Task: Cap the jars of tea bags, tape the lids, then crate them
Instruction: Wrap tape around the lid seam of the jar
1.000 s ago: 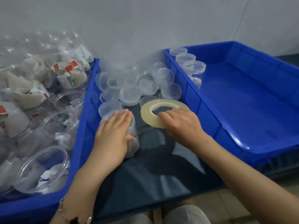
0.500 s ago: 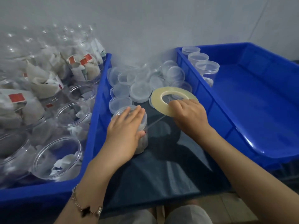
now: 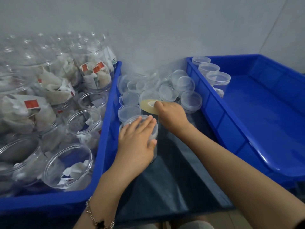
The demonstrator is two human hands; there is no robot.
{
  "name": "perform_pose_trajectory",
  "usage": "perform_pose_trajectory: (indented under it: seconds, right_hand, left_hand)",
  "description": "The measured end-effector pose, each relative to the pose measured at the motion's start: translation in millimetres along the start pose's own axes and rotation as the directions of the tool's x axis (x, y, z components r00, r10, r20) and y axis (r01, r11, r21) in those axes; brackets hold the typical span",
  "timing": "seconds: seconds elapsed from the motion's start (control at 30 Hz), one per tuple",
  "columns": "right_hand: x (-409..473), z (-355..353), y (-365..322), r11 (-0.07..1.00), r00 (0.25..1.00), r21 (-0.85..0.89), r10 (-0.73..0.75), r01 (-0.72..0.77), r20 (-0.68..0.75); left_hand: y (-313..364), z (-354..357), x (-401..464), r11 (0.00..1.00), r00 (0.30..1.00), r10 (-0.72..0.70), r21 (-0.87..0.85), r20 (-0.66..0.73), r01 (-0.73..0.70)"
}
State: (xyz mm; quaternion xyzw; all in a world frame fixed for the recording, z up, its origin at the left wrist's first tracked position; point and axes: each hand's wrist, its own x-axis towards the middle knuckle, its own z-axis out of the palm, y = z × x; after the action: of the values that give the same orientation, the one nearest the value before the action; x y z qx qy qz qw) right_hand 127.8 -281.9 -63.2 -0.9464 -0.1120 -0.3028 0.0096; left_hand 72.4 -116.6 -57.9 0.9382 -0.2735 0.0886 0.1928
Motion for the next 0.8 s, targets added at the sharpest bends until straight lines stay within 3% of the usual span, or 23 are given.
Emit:
perform_pose_trajectory:
  seconds: [0.13,0.2,0.23,0.37,0.5,0.8]
  right_hand:
    - [-1,8,-14,0.995,0.999,0.098,0.027,-0.03,0.032]
    - [-4,11,-12,0.995,0.982,0.068,0.062,-0.075,0.179]
    - [-7,9,-11,0.995,0.982,0.054,0.069,-0.08,0.177]
    - [-19,-13,3,0.999,0.999,-0.026,-0.022,0.021,-0.03]
    - [-36,-24,15,0.991,0.996,-0.121,-0.07,0.063,-0.058]
    - [-44,-29,14,0.994,0.994,-0.11,-0.029,0.017,-0.109]
  left_hand:
    - [4,0,-5,0.994,0.991,0.01,-0.11,-0.135,-0.025]
    - [6,0,-6,0.988,0.98,0.039,-0.141,-0.197,-0.067]
    - [5,0,-6,0.981,0.979,0.047,-0.174,-0.198,-0.083]
    - [0,-4,-5,0.953,0.977,0.085,-0.269,-0.193,-0.136]
    - [15,1,-17,0.982,0.945,0.14,-0.078,-0.297,-0.17]
    - [23,8,-12,0.995,0.941,0.022,-0.082,-0.339,-0.053]
